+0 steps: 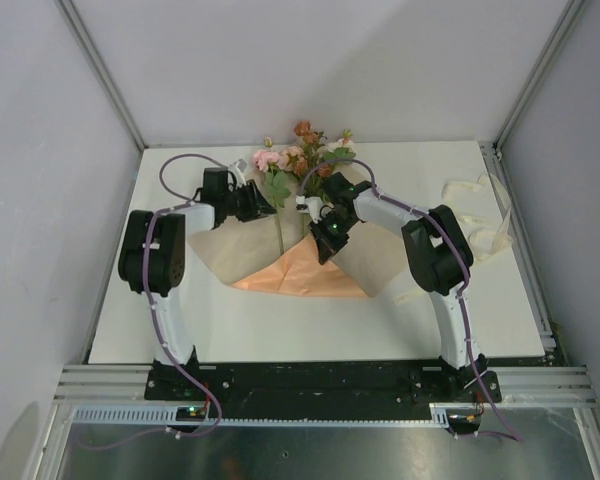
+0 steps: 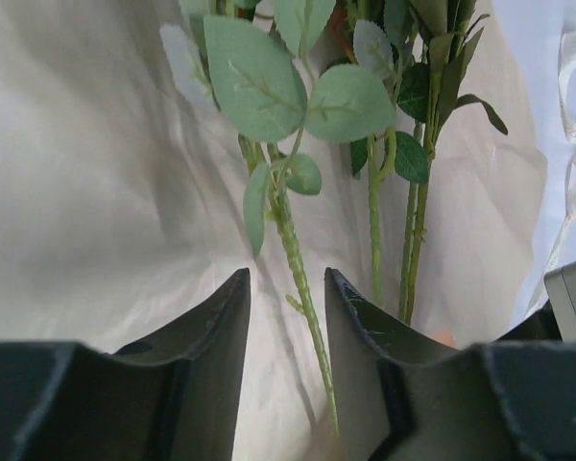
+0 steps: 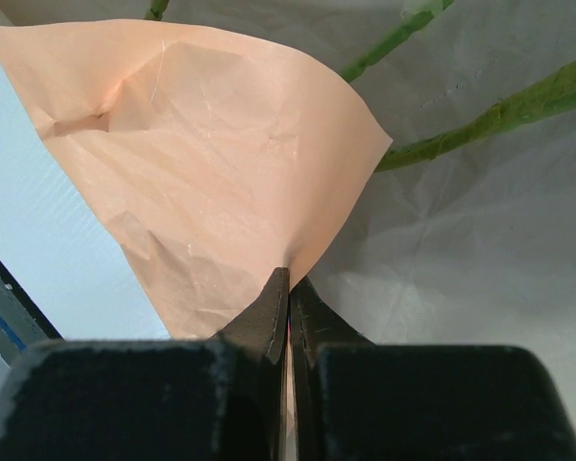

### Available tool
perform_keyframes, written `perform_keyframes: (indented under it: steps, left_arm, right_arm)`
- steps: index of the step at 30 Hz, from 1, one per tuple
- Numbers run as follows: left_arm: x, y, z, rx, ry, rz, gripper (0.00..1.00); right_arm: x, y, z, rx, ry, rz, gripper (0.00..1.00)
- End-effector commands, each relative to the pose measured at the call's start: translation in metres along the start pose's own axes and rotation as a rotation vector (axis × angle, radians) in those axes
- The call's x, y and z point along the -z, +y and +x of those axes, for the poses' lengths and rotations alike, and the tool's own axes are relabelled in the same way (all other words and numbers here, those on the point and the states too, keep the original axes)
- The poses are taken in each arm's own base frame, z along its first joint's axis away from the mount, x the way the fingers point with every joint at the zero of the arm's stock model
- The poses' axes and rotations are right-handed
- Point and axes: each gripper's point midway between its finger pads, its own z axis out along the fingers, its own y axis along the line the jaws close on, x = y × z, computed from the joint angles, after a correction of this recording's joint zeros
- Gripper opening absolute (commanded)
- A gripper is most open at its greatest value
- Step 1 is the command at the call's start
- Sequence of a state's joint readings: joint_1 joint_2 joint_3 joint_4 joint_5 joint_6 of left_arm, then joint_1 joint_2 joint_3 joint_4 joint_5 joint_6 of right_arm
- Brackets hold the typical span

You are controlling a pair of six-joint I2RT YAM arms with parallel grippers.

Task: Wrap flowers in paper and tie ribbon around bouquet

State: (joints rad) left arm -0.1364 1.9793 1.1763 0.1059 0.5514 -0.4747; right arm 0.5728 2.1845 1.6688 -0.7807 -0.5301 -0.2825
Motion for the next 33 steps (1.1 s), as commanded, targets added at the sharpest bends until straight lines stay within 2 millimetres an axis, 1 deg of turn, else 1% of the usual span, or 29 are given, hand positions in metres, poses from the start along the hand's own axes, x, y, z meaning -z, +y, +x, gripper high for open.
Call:
perform_keyframes:
  steps: [1, 5, 7, 10, 14, 16, 19, 20, 23, 24, 25, 27, 29, 33]
  left_arm:
    - [-0.011, -0.017, -0.022, -0.031, -0.047, 0.063, 0.39]
    - [-0.015, -0.024, -0.019, -0.015, -0.041, 0.106, 0.36]
    - [-0.016, -0.025, -0.018, -0.017, -0.043, 0.108, 0.33]
    - [-0.015, -0.024, -0.018, -0.015, -0.051, 0.098, 0.2]
    - [-0.012, -0.033, -0.02, -0.025, -0.067, 0.115, 0.07]
    - [-0.01, -0.039, -0.022, -0.027, -0.075, 0.128, 0.02]
    - [-0.006, -0.046, -0.025, -0.021, -0.091, 0.134, 0.01]
    - [-0.004, -0.046, -0.025, -0.018, -0.101, 0.125, 0.02]
    - [0.003, -0.039, -0.031, -0.022, -0.151, 0.062, 0.33]
    - [0.005, -0.036, -0.032, -0.02, -0.161, 0.042, 0.4]
    - [0.005, -0.032, -0.033, -0.02, -0.171, 0.02, 0.45]
    - [0.005, -0.022, -0.032, -0.01, -0.177, -0.02, 0.49]
    - [0.001, -0.015, -0.029, 0.0, -0.166, -0.034, 0.51]
    - [-0.014, -0.005, -0.019, 0.007, -0.119, -0.028, 0.52]
  right_arm:
    - [0.003, 0.001, -0.014, 0.028, -0.03, -0.008, 0.0]
    - [0.004, 0.0, -0.014, 0.024, -0.033, -0.012, 0.0]
    - [0.004, 0.0, -0.013, 0.02, -0.032, -0.014, 0.0]
    - [0.004, 0.0, -0.013, 0.013, -0.033, -0.02, 0.0]
    - [0.003, -0.001, -0.012, 0.004, -0.034, -0.025, 0.0]
    - [0.003, -0.001, -0.012, 0.003, -0.033, -0.029, 0.0]
    - [0.003, -0.001, -0.011, 0.003, -0.033, -0.029, 0.0]
    - [0.003, -0.001, -0.012, 0.002, -0.034, -0.029, 0.0]
    - [0.004, -0.001, -0.01, -0.001, -0.033, -0.032, 0.0]
    - [0.003, -0.001, -0.009, -0.003, -0.031, -0.032, 0.0]
    - [0.003, -0.001, -0.009, -0.004, -0.03, -0.033, 0.0]
    - [0.002, -0.001, -0.008, -0.006, -0.03, -0.035, 0.0]
    - [0.003, 0.0, -0.009, -0.007, -0.031, -0.036, 0.0]
    - [0.003, 0.0, -0.009, -0.005, -0.033, -0.037, 0.0]
